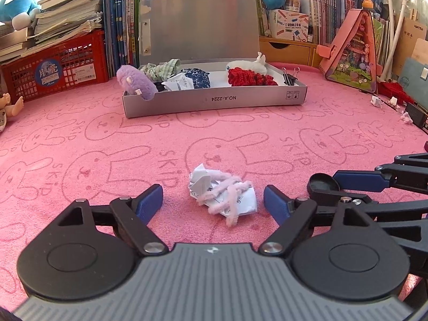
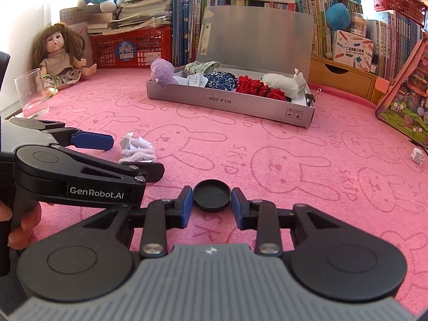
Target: Organize objects
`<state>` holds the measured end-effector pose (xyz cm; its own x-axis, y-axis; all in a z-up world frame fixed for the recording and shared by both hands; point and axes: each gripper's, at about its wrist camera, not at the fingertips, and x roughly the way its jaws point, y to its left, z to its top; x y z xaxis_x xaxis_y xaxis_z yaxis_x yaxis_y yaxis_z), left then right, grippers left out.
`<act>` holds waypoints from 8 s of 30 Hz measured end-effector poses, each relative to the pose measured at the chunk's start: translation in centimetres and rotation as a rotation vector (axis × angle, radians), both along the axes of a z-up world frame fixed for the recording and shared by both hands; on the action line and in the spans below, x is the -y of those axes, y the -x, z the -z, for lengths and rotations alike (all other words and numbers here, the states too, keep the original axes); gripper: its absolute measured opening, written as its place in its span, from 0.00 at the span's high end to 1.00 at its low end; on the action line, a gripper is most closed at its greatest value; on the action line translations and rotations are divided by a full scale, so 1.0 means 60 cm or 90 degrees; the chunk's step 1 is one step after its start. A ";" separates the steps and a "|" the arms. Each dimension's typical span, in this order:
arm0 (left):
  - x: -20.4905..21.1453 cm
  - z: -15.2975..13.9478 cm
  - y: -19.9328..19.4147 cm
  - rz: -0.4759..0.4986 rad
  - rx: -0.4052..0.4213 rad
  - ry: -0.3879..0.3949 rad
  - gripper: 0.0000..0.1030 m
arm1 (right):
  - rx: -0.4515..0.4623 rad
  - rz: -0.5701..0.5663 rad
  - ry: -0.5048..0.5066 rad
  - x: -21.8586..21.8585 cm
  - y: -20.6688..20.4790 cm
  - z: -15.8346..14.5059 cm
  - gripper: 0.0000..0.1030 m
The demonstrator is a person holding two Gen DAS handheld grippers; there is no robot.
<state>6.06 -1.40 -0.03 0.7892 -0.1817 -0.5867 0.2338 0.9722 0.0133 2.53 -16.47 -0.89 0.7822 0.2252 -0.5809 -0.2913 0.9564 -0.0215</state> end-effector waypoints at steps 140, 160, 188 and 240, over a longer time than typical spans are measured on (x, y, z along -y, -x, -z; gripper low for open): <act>0.015 -0.123 -0.106 -0.059 0.081 0.040 0.45 | 0.075 0.103 -0.171 0.061 -0.110 -0.085 0.63; 0.015 -0.149 -0.280 -0.100 0.064 0.045 0.45 | 0.090 0.112 -0.156 0.071 -0.247 -0.135 0.63; -0.010 -0.086 -0.457 -0.089 0.002 0.044 0.45 | -0.093 0.147 -0.248 0.090 -0.457 -0.075 0.63; 0.010 -0.156 -0.251 -0.077 0.088 0.009 0.02 | 0.028 0.144 -0.130 0.073 -0.256 -0.157 0.07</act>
<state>21.13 -2.02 9.33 0.8784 -0.0879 -0.4698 0.1123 0.9934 0.0240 17.92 -20.87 8.54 0.8489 0.1514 -0.5064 -0.0741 0.9827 0.1696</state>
